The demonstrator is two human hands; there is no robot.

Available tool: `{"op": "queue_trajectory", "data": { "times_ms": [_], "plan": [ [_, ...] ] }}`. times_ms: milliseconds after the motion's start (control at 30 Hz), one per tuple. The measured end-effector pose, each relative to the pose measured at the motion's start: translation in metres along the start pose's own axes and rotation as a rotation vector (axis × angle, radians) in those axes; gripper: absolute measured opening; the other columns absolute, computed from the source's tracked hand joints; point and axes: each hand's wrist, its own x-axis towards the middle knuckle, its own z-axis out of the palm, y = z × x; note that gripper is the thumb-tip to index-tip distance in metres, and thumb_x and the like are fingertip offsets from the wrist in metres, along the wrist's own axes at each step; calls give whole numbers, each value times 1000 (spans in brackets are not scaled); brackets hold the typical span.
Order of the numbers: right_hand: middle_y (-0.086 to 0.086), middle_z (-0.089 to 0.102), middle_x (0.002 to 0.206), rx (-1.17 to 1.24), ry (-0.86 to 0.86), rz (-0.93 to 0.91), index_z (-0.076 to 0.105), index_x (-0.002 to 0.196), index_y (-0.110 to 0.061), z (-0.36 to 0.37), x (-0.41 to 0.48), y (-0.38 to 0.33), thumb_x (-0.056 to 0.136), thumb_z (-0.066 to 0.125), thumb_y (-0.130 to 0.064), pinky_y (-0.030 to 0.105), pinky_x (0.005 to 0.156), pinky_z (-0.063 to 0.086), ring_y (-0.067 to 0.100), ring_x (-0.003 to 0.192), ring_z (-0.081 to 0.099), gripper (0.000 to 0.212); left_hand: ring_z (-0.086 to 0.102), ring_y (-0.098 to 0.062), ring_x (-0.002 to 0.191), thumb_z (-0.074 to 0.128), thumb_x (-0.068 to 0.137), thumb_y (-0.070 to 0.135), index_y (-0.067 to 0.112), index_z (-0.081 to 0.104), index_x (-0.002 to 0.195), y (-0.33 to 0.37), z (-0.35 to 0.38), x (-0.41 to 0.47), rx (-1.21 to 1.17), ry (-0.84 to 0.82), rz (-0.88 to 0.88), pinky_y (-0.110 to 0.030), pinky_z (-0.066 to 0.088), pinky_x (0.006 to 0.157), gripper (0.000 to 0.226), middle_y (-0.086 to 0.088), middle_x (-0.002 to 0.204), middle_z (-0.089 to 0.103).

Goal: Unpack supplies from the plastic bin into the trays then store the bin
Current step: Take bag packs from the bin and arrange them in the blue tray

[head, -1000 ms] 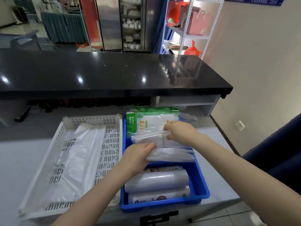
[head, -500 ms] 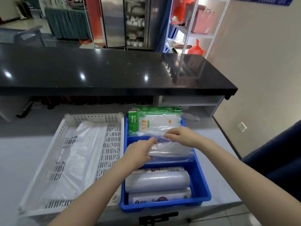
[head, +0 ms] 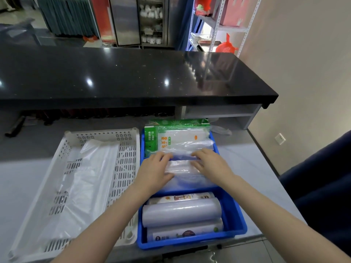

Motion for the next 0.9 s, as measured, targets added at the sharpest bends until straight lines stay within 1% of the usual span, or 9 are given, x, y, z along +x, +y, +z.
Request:
{"op": "queue_trajectory", "data": {
  "times_ms": [67, 133, 200, 267, 400, 533, 700, 800, 900],
  "plan": [
    [-3, 58, 123, -43, 13, -81, 57, 125, -25, 3, -3, 0, 86, 60, -43, 34, 91, 45, 19, 112, 53, 43, 52, -19, 113, 68, 79, 31, 25, 55, 123, -2, 1, -5, 60, 79, 74, -36, 44, 94, 47, 3, 124, 55],
    [-4, 58, 123, -132, -44, -127, 58, 125, -27, 9, -7, 1, 82, 64, -42, 34, 91, 43, 19, 112, 52, 46, 51, -19, 113, 64, 82, 29, 24, 57, 122, -4, 4, -9, 95, 34, 140, -36, 44, 94, 41, 2, 124, 55],
    [-4, 57, 124, -217, -108, -149, 58, 126, -27, 17, -7, 2, 85, 60, -33, 34, 90, 42, 21, 112, 51, 41, 48, -17, 116, 58, 86, 31, 28, 53, 126, -5, 8, -11, 93, -81, 132, -34, 42, 96, 40, 4, 129, 52],
    [-4, 57, 125, -244, -119, -148, 57, 126, -26, 24, -6, 3, 90, 54, -28, 33, 88, 41, 22, 111, 51, 36, 47, -17, 118, 53, 89, 31, 30, 48, 132, -7, 13, -8, 125, -141, 108, -36, 41, 99, 43, 4, 133, 51],
    [-4, 60, 123, -203, -78, -103, 56, 126, -27, 33, -3, 1, 96, 46, -27, 33, 86, 43, 21, 109, 52, 32, 49, -20, 120, 46, 94, 24, 31, 39, 140, -4, 19, 3, 173, -169, 72, -38, 39, 101, 47, 2, 137, 51],
    [-4, 57, 127, -194, -108, -93, 52, 129, -28, 34, -9, 2, 96, 44, -27, 35, 88, 43, 24, 111, 51, 34, 48, -22, 122, 47, 94, 23, 30, 36, 141, 1, 22, 0, 205, -192, 60, -40, 38, 104, 49, 0, 137, 50],
    [-1, 59, 126, -217, -74, -125, 57, 119, -21, 25, -24, -1, 92, 48, -23, 35, 88, 46, 24, 112, 53, 29, 48, -20, 118, 54, 86, 20, 26, 45, 133, 7, 7, -22, 214, -79, 43, -35, 38, 102, 48, 2, 131, 52],
    [-3, 60, 126, -189, -27, -172, 59, 121, -23, 14, -32, -13, 93, 49, -25, 35, 90, 46, 21, 113, 53, 30, 48, -19, 118, 56, 87, 24, 26, 45, 134, 12, -10, -42, 193, -5, -24, -33, 38, 101, 48, 3, 129, 53],
    [-4, 58, 129, -99, -4, -278, 58, 124, -24, 5, -38, -39, 94, 51, -28, 34, 95, 44, 17, 116, 53, 31, 52, -18, 112, 59, 87, 26, 25, 51, 131, 12, -30, -77, 118, 96, -131, -34, 43, 96, 44, 3, 124, 57]
  ]
}}
